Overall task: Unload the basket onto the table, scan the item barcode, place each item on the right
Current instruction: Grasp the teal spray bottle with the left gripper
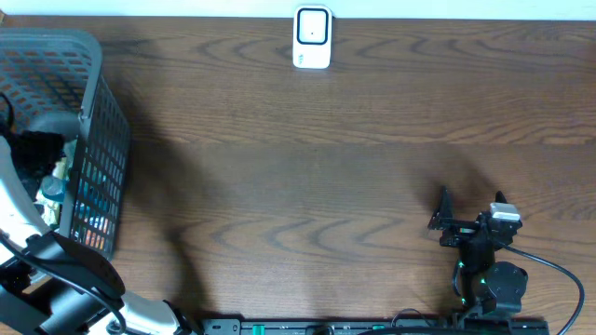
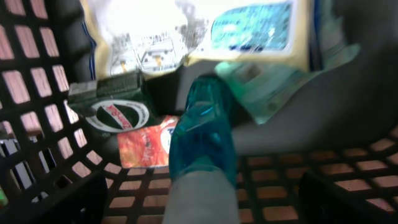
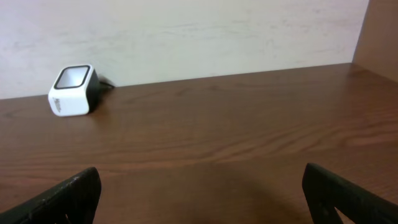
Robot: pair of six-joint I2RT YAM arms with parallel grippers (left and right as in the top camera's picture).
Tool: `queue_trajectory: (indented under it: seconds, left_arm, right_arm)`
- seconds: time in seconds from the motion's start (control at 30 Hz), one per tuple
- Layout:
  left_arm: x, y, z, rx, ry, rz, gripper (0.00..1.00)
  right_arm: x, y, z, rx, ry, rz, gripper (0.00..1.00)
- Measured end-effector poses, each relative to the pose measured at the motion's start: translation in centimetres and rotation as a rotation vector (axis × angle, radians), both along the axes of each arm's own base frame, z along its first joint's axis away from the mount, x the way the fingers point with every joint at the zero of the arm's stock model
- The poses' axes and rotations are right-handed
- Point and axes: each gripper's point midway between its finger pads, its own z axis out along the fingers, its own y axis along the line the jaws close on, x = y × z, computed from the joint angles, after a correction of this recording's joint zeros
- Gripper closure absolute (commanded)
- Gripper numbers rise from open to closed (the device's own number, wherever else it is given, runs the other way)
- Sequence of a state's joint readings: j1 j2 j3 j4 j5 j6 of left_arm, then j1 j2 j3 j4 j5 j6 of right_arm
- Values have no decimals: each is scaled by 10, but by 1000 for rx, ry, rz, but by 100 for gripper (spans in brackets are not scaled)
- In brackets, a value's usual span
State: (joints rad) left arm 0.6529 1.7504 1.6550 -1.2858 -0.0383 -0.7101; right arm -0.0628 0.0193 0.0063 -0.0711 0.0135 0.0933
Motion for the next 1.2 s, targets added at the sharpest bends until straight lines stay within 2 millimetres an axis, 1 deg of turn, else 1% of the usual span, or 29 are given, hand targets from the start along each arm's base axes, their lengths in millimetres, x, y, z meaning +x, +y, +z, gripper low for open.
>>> queue_trajectory:
  seconds: [0.13,0.27,0.53,0.7,0.73,0.77,0.8,0.9,1.0,1.1,1.17,1.2]
  left_arm:
    - [-5,-6,-17,-30,25,-19,2]
    - [-9,-10,-28,-50,46,-31,2]
    - [-5,-7,-29,-38,31,-34,2]
    - [1,-3,-29,-22,9,-58,2]
    - [1,-3,-29,-21,7,-63,7]
    - [2,-3,-29,-24,4,-66,15]
    - [2,-4,-29,-25,2,-68,19]
    - [2,-5,-33,-33,2,-85,19]
    - [0,-8,-43,-43,13,-85,19]
    - [2,-6,-43,-29,-2,-86,20]
    - [3,-5,-43,-24,-8,-87,23]
    - [3,-4,-44,-22,-10,-89,28]
  right_arm:
    - [0,0,0,0,0,0,1]
    - [0,0,0,0,0,0,1]
    - [0,0,0,0,0,0,1]
    - [0,0,0,0,0,0,1]
    - [0,0,0,0,0,0,1]
    - [0,0,0,0,0,0,1]
    - [0,0,0,0,0,0,1]
    - [0,0,0,0,0,0,1]
    - [0,0,0,0,0,0,1]
    - [0,0,0,0,0,0,1]
    - [0,0,0,0,0,0,1]
    - [0,0,0,0,0,0,1]
